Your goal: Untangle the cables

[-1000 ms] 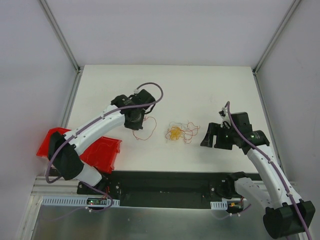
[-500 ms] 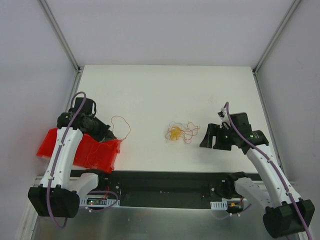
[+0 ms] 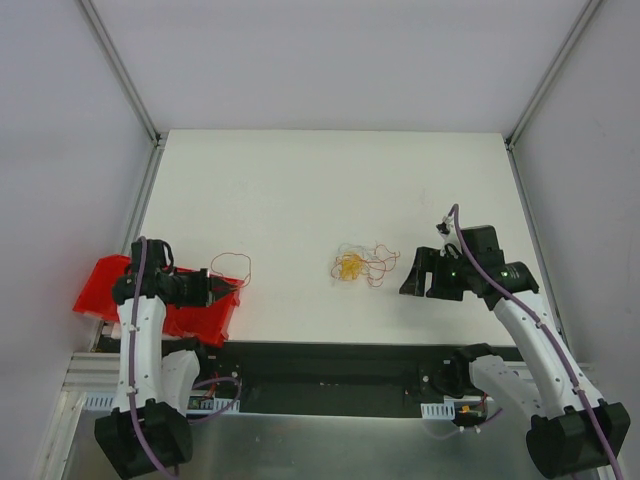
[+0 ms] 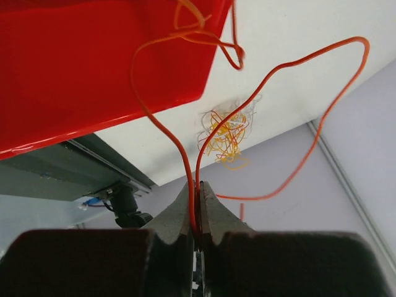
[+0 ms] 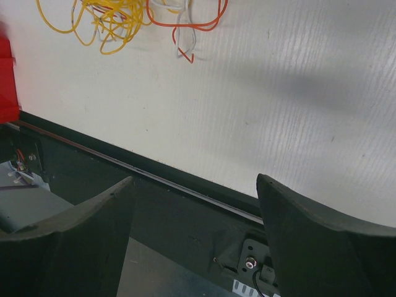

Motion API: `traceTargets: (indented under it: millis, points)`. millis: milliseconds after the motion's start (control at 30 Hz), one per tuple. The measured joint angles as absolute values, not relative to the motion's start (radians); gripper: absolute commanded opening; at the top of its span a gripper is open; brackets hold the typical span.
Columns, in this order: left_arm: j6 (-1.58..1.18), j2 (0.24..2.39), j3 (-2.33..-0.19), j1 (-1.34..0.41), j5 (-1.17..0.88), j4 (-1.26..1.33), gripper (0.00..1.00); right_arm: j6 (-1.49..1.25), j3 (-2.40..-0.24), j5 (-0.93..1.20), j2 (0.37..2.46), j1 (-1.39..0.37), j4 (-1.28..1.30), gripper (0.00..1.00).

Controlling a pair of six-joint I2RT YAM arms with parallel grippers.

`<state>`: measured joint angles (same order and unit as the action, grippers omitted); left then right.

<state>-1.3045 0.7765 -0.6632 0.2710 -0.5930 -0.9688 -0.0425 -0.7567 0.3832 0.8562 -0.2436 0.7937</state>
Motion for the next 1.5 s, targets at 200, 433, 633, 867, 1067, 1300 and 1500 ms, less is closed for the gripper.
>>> traceTargets:
  millis: [200, 433, 633, 867, 1067, 1300, 1500]
  points:
    - [-1.333, 0.845, -0.727, 0.331, -0.484, -1.087, 0.00, -0.043, -0.757, 0.383, 0.851, -0.244, 0.794, 0.81]
    - [-1.303, 1.018, -0.867, 0.403, -0.271, -1.222, 0.00, -0.041, -0.757, 0.383, 0.832, -0.244, 0.794, 0.81]
    - [-1.288, 1.141, -0.882, 0.407, -0.147, -1.277, 0.00, -0.039, -0.757, 0.384, 0.835, -0.244, 0.793, 0.81]
    - [-1.232, 1.102, -0.881, 0.407, 0.032, -1.287, 0.00, -0.039, -0.757, 0.384, 0.851, -0.251, 0.790, 0.81]
    - [-1.188, 1.038, -0.738, 0.398, 0.039, -1.274, 0.00, -0.039, -0.756, 0.384, 0.864, -0.253, 0.789, 0.81]
    - [-1.159, 1.062, -0.741, 0.231, 0.149, -1.265, 0.00, -0.039, -0.755, 0.385, 0.875, -0.253, 0.783, 0.81]
    - [-1.159, 1.161, -0.775, 0.143, 0.233, -1.266, 0.27, -0.039, -0.754, 0.385, 0.883, -0.253, 0.779, 0.81]
